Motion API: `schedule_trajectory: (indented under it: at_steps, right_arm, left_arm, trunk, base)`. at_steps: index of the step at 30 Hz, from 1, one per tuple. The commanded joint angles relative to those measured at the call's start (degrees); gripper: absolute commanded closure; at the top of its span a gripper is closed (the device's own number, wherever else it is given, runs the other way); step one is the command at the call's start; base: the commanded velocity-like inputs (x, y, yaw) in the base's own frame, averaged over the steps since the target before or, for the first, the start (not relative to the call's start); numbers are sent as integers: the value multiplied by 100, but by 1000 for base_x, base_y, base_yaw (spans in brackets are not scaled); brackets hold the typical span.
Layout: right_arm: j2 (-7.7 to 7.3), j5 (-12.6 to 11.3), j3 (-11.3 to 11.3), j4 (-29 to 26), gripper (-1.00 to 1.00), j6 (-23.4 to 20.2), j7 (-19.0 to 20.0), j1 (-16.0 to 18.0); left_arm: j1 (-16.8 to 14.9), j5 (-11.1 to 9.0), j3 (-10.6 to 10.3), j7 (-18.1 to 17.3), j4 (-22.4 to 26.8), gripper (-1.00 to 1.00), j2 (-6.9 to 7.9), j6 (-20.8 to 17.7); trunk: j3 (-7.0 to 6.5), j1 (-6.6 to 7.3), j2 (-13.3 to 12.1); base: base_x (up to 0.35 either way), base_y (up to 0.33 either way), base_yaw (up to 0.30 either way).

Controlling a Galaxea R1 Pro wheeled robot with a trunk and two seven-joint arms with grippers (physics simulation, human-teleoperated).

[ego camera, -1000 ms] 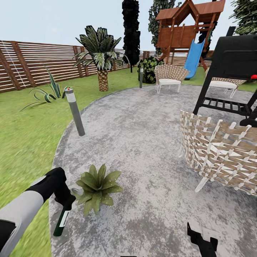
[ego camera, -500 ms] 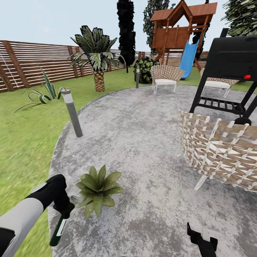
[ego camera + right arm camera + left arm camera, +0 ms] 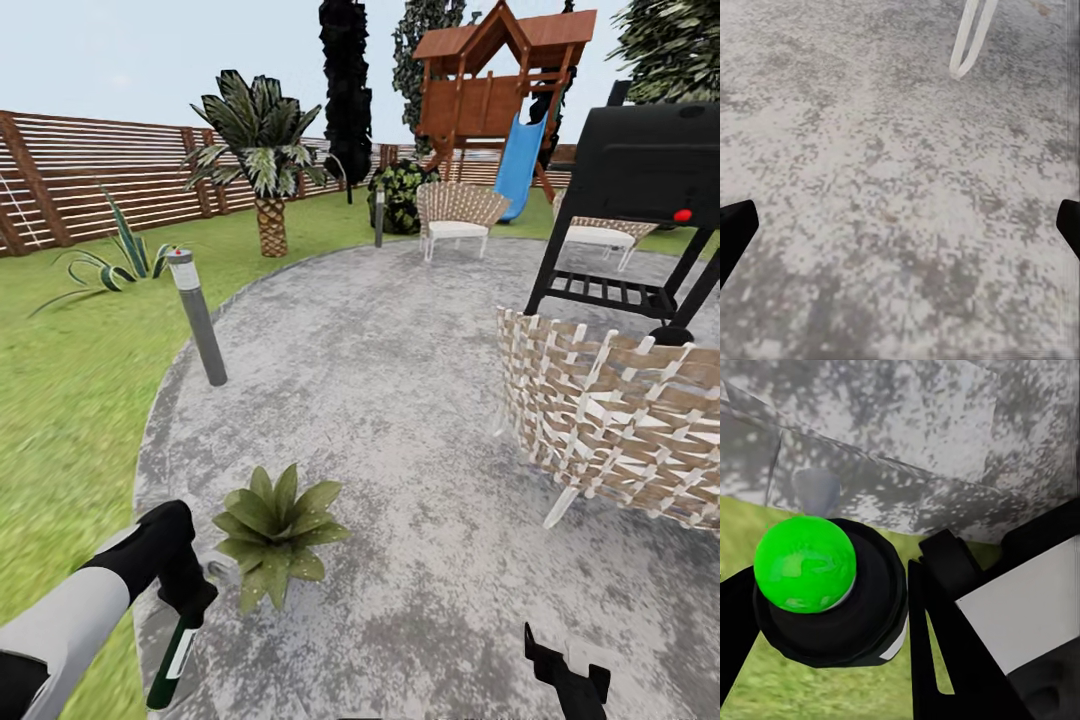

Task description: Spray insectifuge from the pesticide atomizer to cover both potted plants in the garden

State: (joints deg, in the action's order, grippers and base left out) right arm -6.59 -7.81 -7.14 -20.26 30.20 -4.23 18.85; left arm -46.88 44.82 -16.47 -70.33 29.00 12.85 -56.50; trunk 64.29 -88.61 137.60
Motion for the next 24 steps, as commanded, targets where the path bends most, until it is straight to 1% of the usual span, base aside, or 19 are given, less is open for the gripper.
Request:
schedule_trajectory:
  at_steps: [1, 5, 9, 15, 18, 21, 24]
  right_arm:
    - [0, -45, 11, 5, -100, 21, 6, 3]
    - [0, -43, 11, 5, -100, 21, 2, 4]
    - [0, -37, 11, 12, -100, 21, 5, 5]
    - [0, -36, 11, 13, -100, 21, 10, 4]
    - [0, -40, 11, 6, -100, 21, 6, 5]
    - [0, -44, 11, 5, -100, 21, 6, 4]
    - [1, -45, 11, 5, -100, 21, 3, 2]
  left_arm:
    - [2, 52, -16, -53, 35, 100, -6, -37]
    - [3, 53, 6, -51, 71, 100, -10, -37]
    - [4, 54, 2, -51, 85, 100, -27, -37]
    - [4, 54, -7, -51, 92, 100, -27, -37]
    - [4, 54, -5, -51, 96, 100, -28, -37]
    - [4, 54, -4, -51, 97, 100, -32, -37]
    - [-5, 54, -14, -51, 97, 100, -29, -37]
  trunk:
    - [4, 1, 2]
    - [3, 1, 2]
    - [0, 1, 2]
    - [-25, 1, 2]
    - [-36, 1, 2]
    - [-39, 1, 2]
    - [-40, 1, 2]
  base:
    - [0, 0, -77]
    - [0, 54, -22]
    - [-68, 240, -33]
    - [-221, 191, -195]
    - [-39, 274, -203]
    - [-7, 263, -60]
    - [-2, 74, -12]
